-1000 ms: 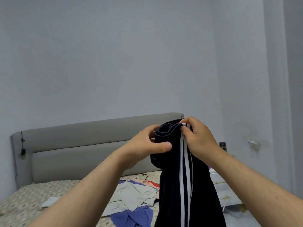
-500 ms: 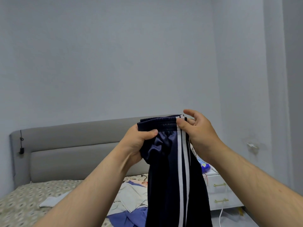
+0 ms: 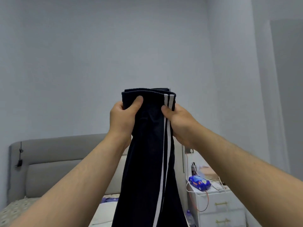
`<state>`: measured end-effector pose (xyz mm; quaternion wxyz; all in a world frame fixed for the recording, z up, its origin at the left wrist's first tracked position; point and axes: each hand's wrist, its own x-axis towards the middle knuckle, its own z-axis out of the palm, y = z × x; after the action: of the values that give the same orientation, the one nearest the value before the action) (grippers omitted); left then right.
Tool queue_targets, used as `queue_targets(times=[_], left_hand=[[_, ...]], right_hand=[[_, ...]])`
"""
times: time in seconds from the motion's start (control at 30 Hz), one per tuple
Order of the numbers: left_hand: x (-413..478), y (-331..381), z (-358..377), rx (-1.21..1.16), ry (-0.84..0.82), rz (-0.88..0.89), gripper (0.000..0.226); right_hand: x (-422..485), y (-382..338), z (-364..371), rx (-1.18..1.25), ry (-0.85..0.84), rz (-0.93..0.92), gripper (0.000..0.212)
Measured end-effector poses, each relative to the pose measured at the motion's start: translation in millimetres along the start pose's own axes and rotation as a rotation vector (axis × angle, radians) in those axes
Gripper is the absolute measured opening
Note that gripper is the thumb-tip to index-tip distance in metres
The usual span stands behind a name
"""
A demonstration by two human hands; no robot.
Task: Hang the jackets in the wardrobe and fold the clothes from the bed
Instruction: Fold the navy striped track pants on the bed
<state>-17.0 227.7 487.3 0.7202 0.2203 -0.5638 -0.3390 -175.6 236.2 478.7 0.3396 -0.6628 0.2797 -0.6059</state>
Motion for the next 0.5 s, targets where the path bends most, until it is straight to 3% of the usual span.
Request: queue_targets(times=[0.17, 0.27, 0.37, 0.5], left_hand=[[-8.0, 4.5, -7.7, 0.064, -0.118, -0.162, 0.023], [1.1, 21.8, -13.0, -0.113, -0.127, -0.257, 0.029], [18.8, 58.5, -15.3, -0.287, -0.079, -0.183, 0.032], [40.0, 118.7, -17.3, -0.198, -0.046, -0.016, 0.033]], right_hand=[[35.3, -66.2, 15.7, 0.009, 0.042, -0.04, 0.019], [43.2, -86.1, 16.0, -0.141, 0.086, -0.013, 0.022], [43.7, -102.4, 13.8, -0.211, 0.182, -0.004, 0.027], [45.7, -135.5, 18.2, -0.12, 0.147, -0.018, 0.028]])
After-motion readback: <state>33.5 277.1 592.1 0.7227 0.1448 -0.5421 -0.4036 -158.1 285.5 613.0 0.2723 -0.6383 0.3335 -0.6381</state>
